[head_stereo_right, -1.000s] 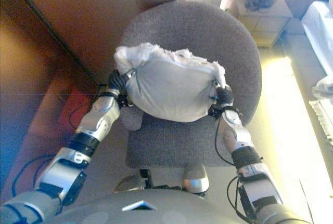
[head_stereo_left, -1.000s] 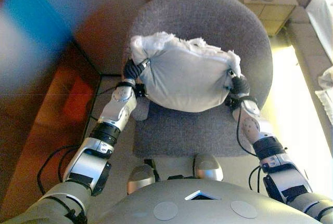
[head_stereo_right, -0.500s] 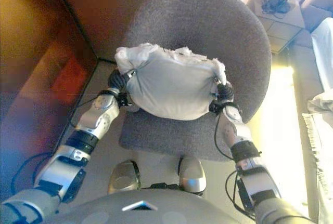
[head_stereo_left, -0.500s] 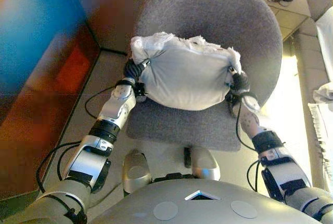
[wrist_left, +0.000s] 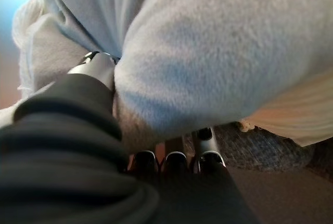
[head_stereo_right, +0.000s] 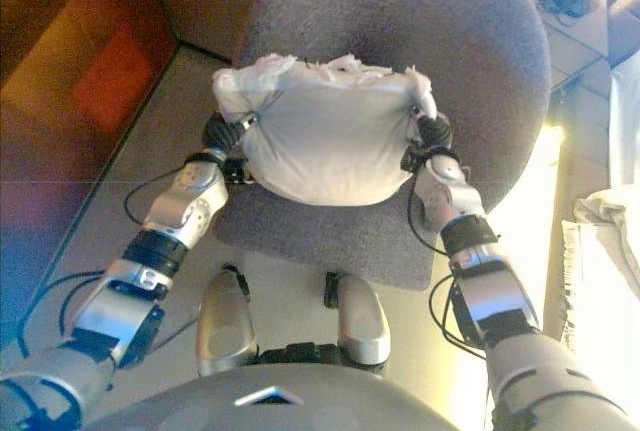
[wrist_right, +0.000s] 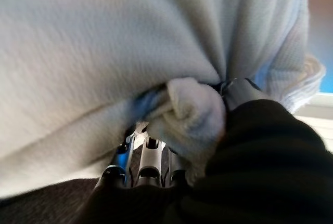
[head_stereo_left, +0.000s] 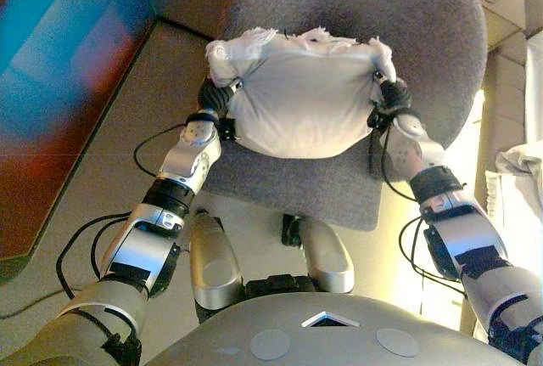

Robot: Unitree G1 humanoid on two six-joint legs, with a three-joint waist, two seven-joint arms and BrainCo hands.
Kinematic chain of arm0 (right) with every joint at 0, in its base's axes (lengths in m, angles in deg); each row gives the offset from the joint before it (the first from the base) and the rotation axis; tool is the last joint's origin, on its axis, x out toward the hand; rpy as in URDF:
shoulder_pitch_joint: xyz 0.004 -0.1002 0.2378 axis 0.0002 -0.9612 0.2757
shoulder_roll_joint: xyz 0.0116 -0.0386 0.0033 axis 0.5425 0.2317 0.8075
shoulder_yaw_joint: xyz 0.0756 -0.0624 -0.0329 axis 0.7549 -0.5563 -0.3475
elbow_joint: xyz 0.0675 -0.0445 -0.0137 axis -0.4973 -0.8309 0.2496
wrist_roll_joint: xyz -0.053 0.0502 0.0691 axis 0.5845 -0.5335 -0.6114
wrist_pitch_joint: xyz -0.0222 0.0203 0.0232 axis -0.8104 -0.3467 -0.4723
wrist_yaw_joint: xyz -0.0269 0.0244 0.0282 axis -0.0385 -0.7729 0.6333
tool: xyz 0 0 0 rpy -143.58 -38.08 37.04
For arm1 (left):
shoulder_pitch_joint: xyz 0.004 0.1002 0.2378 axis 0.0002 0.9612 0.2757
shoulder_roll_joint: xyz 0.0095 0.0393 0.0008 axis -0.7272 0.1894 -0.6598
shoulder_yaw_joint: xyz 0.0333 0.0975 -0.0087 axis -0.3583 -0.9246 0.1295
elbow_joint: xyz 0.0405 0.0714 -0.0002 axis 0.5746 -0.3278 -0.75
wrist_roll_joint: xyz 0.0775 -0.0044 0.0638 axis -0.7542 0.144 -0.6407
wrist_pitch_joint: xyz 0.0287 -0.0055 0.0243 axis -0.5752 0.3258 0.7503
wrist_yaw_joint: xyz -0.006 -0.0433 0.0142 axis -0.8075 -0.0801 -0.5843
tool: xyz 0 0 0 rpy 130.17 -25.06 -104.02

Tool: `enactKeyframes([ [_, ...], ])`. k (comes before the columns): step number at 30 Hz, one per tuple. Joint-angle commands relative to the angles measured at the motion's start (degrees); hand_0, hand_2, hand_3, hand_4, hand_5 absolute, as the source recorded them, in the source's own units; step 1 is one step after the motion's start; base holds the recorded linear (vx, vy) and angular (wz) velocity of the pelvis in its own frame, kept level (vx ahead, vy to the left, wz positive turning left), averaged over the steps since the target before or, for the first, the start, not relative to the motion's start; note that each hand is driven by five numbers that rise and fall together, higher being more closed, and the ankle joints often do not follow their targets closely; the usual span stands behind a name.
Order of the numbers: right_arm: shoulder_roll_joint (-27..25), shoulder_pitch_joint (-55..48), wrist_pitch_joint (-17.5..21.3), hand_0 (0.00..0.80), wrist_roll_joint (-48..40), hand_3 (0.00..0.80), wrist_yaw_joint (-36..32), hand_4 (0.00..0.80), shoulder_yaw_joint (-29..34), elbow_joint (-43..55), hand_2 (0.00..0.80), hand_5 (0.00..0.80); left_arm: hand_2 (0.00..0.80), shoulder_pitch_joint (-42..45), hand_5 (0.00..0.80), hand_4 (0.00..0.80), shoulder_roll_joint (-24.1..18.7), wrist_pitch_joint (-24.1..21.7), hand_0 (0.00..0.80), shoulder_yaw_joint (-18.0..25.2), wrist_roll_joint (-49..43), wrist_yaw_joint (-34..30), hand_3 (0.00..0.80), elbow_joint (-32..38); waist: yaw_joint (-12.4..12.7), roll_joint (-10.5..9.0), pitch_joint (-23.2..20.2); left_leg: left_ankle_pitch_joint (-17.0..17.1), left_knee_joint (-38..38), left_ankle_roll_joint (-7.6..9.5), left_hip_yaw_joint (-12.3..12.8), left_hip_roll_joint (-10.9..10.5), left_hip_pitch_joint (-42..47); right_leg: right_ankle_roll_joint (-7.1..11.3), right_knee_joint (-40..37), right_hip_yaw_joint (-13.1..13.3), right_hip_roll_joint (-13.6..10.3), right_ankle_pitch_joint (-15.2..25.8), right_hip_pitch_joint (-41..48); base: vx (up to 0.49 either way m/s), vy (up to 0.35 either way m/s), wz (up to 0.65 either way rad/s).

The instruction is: Pick up the cushion and take it to the sofa

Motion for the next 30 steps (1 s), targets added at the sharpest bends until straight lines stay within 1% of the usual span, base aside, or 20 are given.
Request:
enactKeyframes([
  [1, -3.6, 9.7, 4.3, 0.800, -4.1, 0.800, 0.2, 0.800, 2.3, -3.4, 0.800, 0.800, 0.800, -5.9, 0.800, 0.800, -2.0, -1.9, 0.800, -3.8, 1.1, 1.9, 0.800, 2.4, 3.8, 0.00, 0.4, 2.8, -2.9, -5.54, -2.5, 4.2, 0.9, 7.07, -3.1, 2.9, -5.0, 4.3, 1.1, -0.095, 0.051, 0.14],
  [3, -4.9, 12.0, 4.3, 0.800, -3.2, 0.800, 0.2, 0.800, 2.2, -5.1, 0.800, 0.800, 0.800, -6.4, 0.800, 0.800, -1.4, -1.9, 0.800, -4.4, 3.9, 3.8, 0.800, 2.4, 4.0, 0.31, 1.3, 3.3, -2.8, -5.89, -3.1, 4.2, -0.3, 6.77, -2.5, 2.7, -5.2, 4.0, 0.1, -0.069, 0.071, 0.13],
  [5, -5.3, 13.2, 4.3, 0.800, -2.1, 0.800, 0.6, 0.800, 1.8, -5.9, 0.800, 0.800, 0.800, -6.4, 0.800, 0.800, -0.7, -2.0, 0.800, -4.5, 6.0, 4.1, 0.800, 2.3, 4.1, 0.52, 1.7, 3.5, -2.8, -5.99, -3.6, 4.1, -1.0, 6.66, -2.2, 2.7, -5.3, 3.8, -0.5, -0.036, 0.052, 0.03],
  [8, -6.3, 14.8, 4.0, 0.800, -1.6, 0.800, 1.0, 0.800, 1.9, -7.9, 0.800, 0.800, 0.800, -5.7, 0.800, 0.800, 1.1, -1.8, 0.800, -5.3, 6.6, 3.7, 0.800, 4.0, 4.5, 0.76, 2.5, 3.8, -2.5, -6.14, -4.2, 3.9, -2.1, 6.47, -1.7, 2.6, -5.4, 3.6, -1.1, -0.010, 0.012, 0.00],
  [12, -6.4, 16.8, 4.2, 0.800, 1.8, 0.800, 0.9, 0.800, 0.2, -10.2, 0.800, 0.800, 0.800, -5.9, 0.800, 0.800, 3.0, -1.8, 0.800, -7.0, 6.8, 6.1, 0.800, 5.7, 4.8, 0.80, 3.0, 4.2, -2.5, -6.34, -4.4, 3.9, -2.5, 6.23, -1.8, 2.4, -5.4, 3.3, -0.9, 0.000, 0.000, 0.00],
  [16, -6.6, 18.7, 3.3, 0.800, 2.8, 0.800, 0.2, 0.800, -1.3, -11.5, 0.800, 0.800, 0.800, -6.5, 0.800, 0.800, 3.7, -2.4, 0.800, -7.4, 7.6, 6.9, 0.800, 5.3, 5.0, 0.95, 3.3, 4.5, -2.3, -6.54, -4.7, 3.9, -3.0, 6.07, -1.4, 2.3, -5.4, 3.0, -1.1, 0.000, 0.000, 0.00],
  [19, -7.0, 19.9, 1.2, 0.800, 3.7, 0.800, 0.1, 0.800, -2.0, -12.5, 0.800, 0.800, 0.800, -7.1, 0.800, 0.800, 3.9, -2.8, 0.800, -7.4, 8.1, 7.1, 0.800, 5.0, 5.0, 1.05, 3.4, 4.4, -1.8, -6.64, -4.9, 3.8, -3.4, 5.99, -1.0, 2.4, -5.5, 2.7, -1.2, 0.000, 0.000, 0.00],
  [26, -6.8, 21.4, 0.2, 0.800, 3.4, 0.800, -0.2, 0.800, -2.8, -14.4, 0.800, 0.800, 0.800, -7.9, 0.800, 0.800, 4.7, -2.9, 0.800, -7.5, 8.6, 7.6, 0.800, 4.5, 4.9, 1.55, 3.9, 2.8, 1.2, -6.45, -5.3, 3.5, -4.3, 5.57, 2.3, 2.9, -6.1, 1.6, -2.7, 0.003, 0.024, 0.02],
  [29, -6.9, 20.9, 0.0, 0.800, 3.6, 0.800, -0.2, 0.800, -2.5, -14.4, 0.800, 0.800, 0.800, -7.8, 0.800, 0.800, 4.6, -2.6, 0.800, -7.5, 9.0, 6.1, 0.800, 4.0, 4.7, 1.81, 4.0, 2.5, 1.7, -6.44, -5.4, 3.4, -4.2, 5.63, 2.9, 3.2, -6.2, 1.5, -2.9, 0.023, 0.038, -0.01],
  [30, -7.1, 20.9, 0.1, 0.270, 4.1, 0.270, 0.2, 0.270, -2.4, -14.4, 0.270, 0.270, 0.800, -7.9, 0.800, 0.800, 4.6, -2.0, 0.800, -7.9, 8.9, 4.5, 0.800, 3.9, 4.5, 2.05, 4.2, 2.6, 1.6, -6.50, -5.3, 3.4, -4.1, 5.70, 2.8, 3.3, -6.2, 1.5, -2.9, -0.003, 0.044, -0.01],
])
